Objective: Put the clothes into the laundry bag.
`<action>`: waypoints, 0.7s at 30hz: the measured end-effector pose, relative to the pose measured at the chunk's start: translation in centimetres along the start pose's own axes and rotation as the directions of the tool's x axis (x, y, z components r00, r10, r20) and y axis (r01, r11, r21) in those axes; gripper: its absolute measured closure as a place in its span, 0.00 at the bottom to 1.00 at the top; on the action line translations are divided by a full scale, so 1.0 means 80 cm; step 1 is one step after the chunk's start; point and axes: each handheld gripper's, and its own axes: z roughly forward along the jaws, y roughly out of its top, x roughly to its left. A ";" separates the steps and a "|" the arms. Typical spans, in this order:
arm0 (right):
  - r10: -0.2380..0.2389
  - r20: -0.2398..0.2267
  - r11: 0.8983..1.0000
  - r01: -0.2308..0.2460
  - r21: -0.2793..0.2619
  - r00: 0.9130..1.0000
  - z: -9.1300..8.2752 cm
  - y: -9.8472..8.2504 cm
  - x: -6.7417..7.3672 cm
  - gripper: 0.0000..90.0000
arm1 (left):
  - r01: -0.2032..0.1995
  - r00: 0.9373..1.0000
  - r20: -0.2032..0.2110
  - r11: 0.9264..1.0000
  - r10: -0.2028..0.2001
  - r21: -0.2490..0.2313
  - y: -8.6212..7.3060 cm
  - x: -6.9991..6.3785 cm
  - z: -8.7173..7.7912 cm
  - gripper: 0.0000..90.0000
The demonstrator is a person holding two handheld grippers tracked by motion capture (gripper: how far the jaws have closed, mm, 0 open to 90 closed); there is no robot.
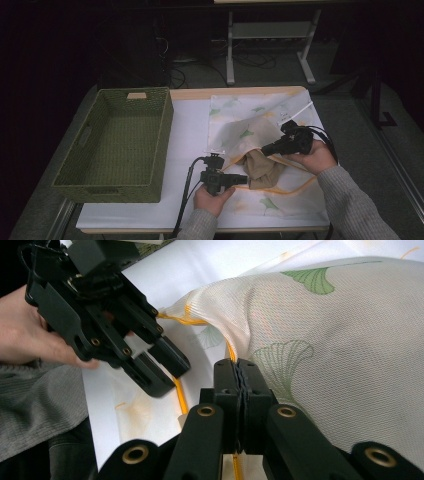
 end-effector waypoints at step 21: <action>0.030 0.010 0.999 -0.030 0.010 0.999 -0.005 -0.031 -0.007 0.97 | 0.023 0.996 -0.087 0.999 -0.026 -0.038 -0.028 0.034 -0.090 0.55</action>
